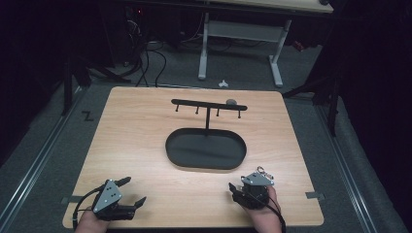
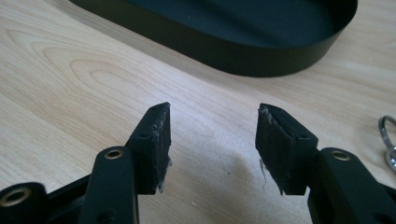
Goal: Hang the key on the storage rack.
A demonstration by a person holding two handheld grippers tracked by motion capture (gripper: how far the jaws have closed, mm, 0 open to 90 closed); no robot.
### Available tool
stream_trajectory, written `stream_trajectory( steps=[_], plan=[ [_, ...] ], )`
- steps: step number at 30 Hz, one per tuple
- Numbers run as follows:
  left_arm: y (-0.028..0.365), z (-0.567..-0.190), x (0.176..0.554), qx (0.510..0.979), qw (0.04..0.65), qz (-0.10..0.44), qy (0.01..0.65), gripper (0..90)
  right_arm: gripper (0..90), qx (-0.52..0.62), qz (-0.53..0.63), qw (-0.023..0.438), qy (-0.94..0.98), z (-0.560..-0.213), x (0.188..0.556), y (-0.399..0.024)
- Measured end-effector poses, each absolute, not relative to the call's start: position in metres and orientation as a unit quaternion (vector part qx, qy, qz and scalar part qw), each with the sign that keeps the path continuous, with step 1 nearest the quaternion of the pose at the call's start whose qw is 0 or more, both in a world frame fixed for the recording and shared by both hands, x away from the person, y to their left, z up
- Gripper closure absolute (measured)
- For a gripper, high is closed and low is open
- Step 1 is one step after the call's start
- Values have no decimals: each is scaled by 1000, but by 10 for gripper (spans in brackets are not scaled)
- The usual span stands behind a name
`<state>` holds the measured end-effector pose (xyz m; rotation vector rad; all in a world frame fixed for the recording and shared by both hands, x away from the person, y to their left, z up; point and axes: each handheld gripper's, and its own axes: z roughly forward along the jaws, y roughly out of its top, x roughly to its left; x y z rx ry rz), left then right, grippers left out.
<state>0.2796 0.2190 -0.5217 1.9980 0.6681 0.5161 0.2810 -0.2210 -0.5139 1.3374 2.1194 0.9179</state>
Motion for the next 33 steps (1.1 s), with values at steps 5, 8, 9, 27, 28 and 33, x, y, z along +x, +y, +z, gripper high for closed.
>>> stream_trajectory(
  steps=[5,8,9,27,28,33],
  plan=[
    [218,-522,281,814,468,210,274,153,431,474,345,249,771,-512,279,-222],
    [218,-522,280,814,467,211,271,153,432,463,359,261,767,-509,277,-225],
    [219,-522,280,814,468,211,272,153,428,463,363,261,765,-508,277,-226],
    [219,-522,280,814,468,210,273,153,348,482,369,229,761,-509,280,-231],
    [219,-522,280,814,467,210,273,153,348,485,368,227,761,-510,280,-231],
    [219,-522,280,815,467,210,272,153,277,488,363,218,763,-511,282,-233]
  ],
)
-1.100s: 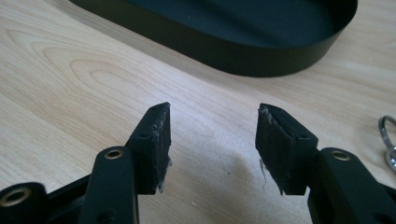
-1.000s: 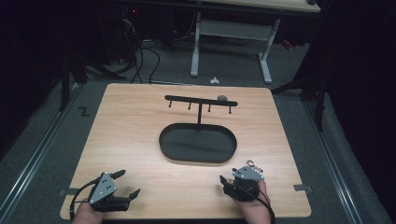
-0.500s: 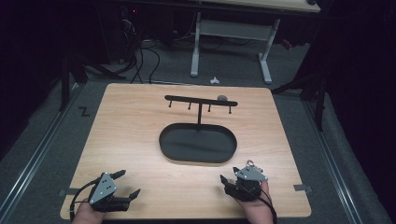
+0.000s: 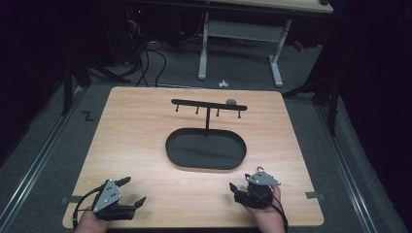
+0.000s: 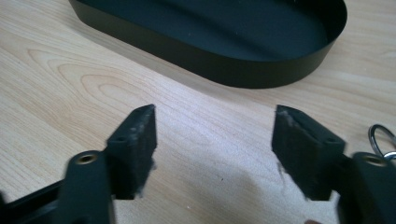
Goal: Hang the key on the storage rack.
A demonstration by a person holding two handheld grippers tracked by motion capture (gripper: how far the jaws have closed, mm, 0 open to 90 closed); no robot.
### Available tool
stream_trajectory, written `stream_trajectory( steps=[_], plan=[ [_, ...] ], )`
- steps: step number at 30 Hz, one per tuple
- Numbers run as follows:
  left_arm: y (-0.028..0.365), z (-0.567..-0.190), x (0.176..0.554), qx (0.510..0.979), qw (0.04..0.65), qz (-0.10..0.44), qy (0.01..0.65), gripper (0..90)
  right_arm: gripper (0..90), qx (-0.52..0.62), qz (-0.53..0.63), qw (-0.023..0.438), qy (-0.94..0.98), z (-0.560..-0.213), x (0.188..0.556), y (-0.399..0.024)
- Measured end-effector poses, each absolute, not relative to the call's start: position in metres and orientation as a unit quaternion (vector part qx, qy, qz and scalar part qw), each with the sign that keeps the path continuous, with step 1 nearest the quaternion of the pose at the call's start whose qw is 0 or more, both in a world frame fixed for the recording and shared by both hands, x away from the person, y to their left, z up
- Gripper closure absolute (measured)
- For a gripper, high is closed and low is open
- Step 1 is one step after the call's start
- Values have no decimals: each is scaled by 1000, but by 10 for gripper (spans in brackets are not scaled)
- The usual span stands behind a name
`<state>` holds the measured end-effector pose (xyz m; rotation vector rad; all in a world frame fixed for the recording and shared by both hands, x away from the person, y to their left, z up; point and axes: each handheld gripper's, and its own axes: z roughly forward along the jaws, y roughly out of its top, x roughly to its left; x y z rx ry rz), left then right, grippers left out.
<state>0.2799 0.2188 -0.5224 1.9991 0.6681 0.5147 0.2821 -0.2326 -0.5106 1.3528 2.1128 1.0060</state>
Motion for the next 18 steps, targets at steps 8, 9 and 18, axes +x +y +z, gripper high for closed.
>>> stream_trajectory(
  steps=[8,9,18],
  plan=[
    [219,-523,280,815,468,209,272,153,156,497,356,206,764,-511,285,-232],
    [219,-523,280,814,468,209,272,153,157,501,354,202,763,-512,286,-231],
    [219,-522,280,814,468,209,273,153,155,509,336,192,769,-516,289,-227]
  ],
)
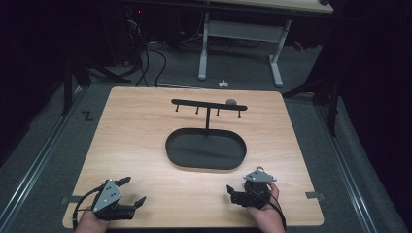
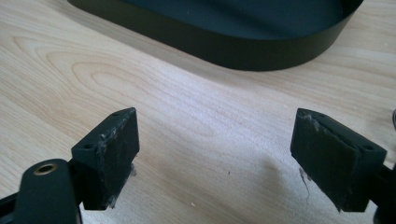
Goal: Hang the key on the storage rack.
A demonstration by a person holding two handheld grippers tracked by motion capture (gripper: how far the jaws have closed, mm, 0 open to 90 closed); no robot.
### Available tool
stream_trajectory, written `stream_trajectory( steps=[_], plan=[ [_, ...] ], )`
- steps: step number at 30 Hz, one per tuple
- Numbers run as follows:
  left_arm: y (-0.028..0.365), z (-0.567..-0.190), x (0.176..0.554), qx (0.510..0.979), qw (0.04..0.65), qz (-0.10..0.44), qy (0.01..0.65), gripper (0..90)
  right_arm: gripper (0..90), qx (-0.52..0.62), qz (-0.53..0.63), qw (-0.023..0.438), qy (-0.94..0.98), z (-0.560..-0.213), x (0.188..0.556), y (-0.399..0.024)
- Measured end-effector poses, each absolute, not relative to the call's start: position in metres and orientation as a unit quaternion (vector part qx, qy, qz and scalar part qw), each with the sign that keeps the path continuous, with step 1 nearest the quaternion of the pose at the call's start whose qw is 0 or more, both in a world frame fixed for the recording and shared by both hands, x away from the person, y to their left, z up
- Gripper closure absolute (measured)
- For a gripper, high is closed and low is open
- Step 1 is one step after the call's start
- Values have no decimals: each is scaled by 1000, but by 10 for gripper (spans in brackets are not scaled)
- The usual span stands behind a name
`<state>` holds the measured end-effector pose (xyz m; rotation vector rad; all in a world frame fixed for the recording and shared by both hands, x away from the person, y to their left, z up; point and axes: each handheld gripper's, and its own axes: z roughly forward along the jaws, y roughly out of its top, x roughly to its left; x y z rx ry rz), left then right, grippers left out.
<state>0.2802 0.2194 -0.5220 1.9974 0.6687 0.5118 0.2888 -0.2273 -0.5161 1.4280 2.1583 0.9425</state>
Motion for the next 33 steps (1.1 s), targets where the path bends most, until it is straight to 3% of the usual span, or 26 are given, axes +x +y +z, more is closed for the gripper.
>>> stream_trajectory(
  steps=[33],
  plan=[
    [222,-521,279,811,471,210,275,153,144,522,257,149,799,-505,306,-223]
  ],
)
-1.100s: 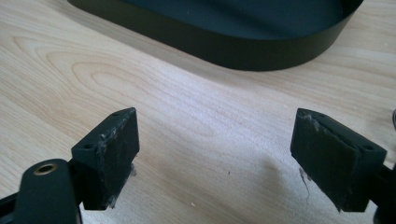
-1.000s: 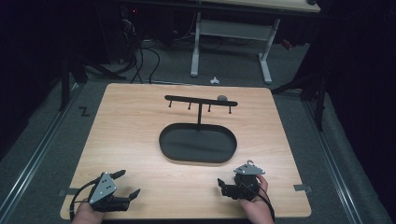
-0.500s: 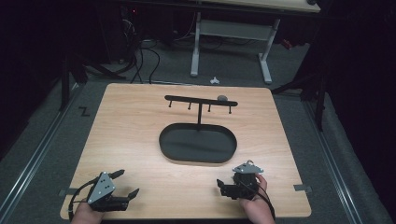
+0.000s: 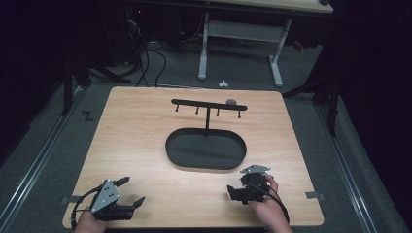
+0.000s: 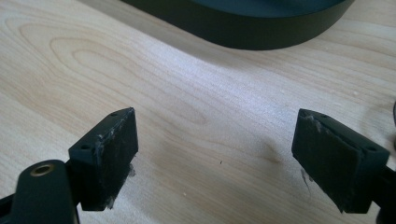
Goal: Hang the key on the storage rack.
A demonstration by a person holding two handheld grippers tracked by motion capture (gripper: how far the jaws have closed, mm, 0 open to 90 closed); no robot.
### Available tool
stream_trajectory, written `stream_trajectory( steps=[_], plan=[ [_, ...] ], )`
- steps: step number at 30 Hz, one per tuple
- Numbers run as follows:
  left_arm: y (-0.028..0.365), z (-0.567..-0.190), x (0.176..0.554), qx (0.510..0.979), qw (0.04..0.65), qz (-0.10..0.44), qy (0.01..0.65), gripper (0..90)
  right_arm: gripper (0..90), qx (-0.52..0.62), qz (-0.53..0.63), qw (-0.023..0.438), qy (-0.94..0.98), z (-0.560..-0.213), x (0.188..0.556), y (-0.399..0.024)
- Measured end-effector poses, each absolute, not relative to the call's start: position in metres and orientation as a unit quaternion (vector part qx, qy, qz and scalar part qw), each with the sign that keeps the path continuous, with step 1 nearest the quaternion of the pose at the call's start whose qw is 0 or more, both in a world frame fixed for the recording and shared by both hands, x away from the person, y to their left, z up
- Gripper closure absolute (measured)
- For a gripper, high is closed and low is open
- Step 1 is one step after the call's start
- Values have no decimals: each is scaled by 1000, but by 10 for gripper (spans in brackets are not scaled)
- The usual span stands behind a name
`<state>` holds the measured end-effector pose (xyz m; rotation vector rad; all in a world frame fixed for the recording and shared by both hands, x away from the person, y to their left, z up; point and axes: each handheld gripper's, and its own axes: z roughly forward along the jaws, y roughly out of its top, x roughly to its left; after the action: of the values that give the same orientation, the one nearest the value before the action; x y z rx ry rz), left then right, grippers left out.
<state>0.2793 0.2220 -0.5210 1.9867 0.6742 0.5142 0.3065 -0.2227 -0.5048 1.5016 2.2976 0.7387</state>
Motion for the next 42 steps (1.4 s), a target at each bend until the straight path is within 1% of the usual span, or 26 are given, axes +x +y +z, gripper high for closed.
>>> stream_trajectory(
  steps=[5,8,9,11,13,14,15,18,19,20,25,26,28,31,33,35,36,42],
  plan=[
    [222,-521,279,812,470,209,276,153,159,524,229,128,811,-501,311,-222],
    [222,-521,279,812,470,210,276,153,159,516,222,124,818,-499,313,-222],
    [221,-521,279,813,469,209,275,153,181,511,216,121,823,-496,313,-221],
    [221,-521,279,813,469,209,276,153,195,509,215,119,825,-495,313,-221],
    [221,-521,279,812,470,209,276,153,259,508,197,107,831,-491,315,-220],
    [221,-521,279,812,470,209,276,153,259,508,197,107,831,-491,315,-220],
    [222,-521,280,812,469,209,277,153,243,494,187,90,844,-487,314,-219],
    [222,-521,280,812,470,209,277,153,253,483,178,89,853,-482,315,-219],
    [223,-521,280,811,470,209,277,153,205,482,175,82,854,-479,315,-219],
    [223,-521,280,811,470,209,278,153,224,479,171,78,857,-476,316,-218],
    [222,-521,279,812,471,209,276,153,206,475,147,79,864,-475,315,-218],
    [222,-521,279,811,471,209,276,153,225,478,143,82,863,-475,315,-219],
    [222,-521,280,812,471,209,275,153,218,484,143,79,860,-474,316,-223],
    [222,-521,279,811,471,209,276,153,231,490,142,77,856,-473,317,-229],
    [222,-521,279,811,472,209,276,153,238,491,142,88,855,-471,317,-232],
    [223,-521,279,811,471,209,276,153,254,490,142,86,856,-470,317,-234],
    [222,-521,279,811,471,209,276,153,285,491,146,84,855,-469,317,-239],
    [222,-521,279,812,470,209,276,153,284,502,143,96,848,-465,318,-253]
  ],
)
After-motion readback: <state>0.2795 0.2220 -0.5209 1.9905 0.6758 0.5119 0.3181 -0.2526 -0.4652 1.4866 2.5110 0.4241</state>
